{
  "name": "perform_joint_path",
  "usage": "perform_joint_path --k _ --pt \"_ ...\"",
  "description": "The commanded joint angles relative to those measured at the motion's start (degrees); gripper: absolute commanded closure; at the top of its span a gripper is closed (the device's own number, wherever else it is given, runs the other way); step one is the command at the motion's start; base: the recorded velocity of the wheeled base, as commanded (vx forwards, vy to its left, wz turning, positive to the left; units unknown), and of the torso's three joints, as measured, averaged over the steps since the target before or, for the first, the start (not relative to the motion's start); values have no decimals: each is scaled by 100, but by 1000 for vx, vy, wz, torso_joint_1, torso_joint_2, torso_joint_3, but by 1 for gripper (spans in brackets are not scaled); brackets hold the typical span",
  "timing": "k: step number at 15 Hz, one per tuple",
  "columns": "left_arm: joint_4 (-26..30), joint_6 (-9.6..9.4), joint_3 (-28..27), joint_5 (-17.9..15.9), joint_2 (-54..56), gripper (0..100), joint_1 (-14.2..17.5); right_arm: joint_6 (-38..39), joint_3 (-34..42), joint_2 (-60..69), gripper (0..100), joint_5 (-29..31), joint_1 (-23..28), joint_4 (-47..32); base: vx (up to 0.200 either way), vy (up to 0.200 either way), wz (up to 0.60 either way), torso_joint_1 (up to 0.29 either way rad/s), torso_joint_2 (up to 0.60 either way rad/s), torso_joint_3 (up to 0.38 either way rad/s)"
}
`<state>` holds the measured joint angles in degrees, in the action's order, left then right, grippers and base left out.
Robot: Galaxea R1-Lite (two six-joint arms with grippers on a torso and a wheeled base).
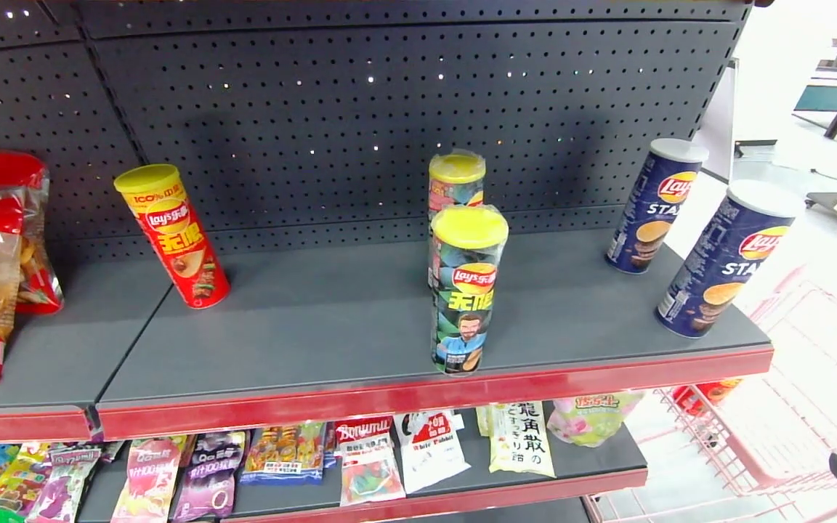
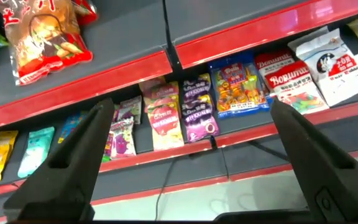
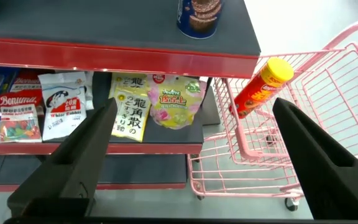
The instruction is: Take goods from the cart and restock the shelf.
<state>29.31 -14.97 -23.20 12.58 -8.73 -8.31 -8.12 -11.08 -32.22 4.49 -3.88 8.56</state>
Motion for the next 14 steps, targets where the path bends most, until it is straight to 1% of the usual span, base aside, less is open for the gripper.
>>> perform_joint_path --k 1,6,9,14 --pt "5 3 17 -1 38 0 -4 3 9 32 0 8 1 6 0 -200 0 7 -2 7" --pt "-4 3 61 -1 91 0 -4 3 53 93 0 8 1 6 0 -200 0 7 4 2" --pt "-4 -6 79 -1 117 0 -4 21 256 339 0 0 1 6 0 -200 0 -1 2 2" --pt "-4 -6 79 -10 91 0 -4 3 229 286 0 -79 -8 6 0 -200 0 1 1 0"
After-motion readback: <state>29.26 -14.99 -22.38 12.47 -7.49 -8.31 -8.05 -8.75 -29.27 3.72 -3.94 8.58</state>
